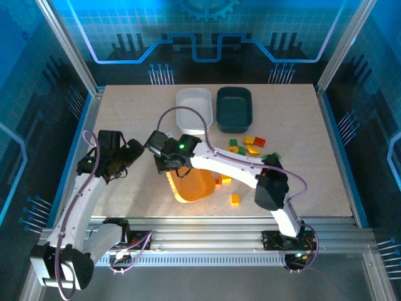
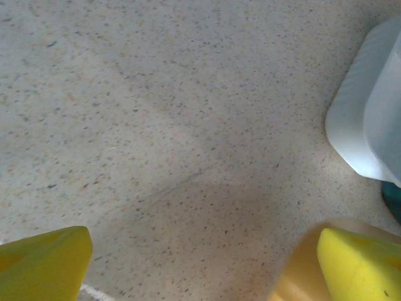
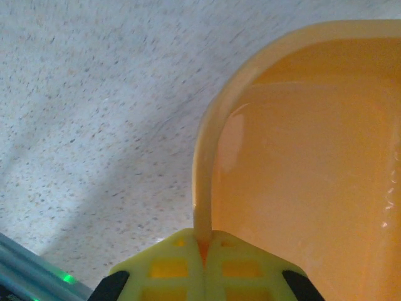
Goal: Sort the legos into containers by color
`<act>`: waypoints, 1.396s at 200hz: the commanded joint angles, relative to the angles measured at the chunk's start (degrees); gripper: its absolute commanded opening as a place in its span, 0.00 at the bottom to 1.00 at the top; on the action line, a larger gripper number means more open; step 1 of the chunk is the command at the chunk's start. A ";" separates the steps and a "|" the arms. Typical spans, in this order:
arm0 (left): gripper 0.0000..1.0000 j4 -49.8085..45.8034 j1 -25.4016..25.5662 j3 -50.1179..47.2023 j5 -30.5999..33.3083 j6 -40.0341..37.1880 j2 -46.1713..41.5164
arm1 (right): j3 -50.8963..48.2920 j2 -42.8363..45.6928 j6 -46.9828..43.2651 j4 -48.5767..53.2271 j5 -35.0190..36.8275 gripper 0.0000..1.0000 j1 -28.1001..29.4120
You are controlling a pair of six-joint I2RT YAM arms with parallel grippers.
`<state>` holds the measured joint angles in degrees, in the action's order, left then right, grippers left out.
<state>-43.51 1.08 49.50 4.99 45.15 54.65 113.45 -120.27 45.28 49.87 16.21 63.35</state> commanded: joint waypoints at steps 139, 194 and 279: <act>0.99 -2.11 10.68 -9.12 -6.19 8.99 -0.16 | -12.68 16.17 -2.48 -6.27 -8.00 0.53 -11.67; 0.85 -1.41 24.64 -17.39 -0.37 22.87 -0.21 | -33.42 35.10 -4.16 -7.33 -5.49 0.56 -20.64; 0.03 -0.04 28.68 -11.53 19.97 16.88 5.48 | -49.03 48.51 -9.93 -10.88 -12.53 0.53 -33.27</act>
<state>-39.22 29.85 32.05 12.14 65.01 59.05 67.70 -75.16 37.82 41.67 7.70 32.08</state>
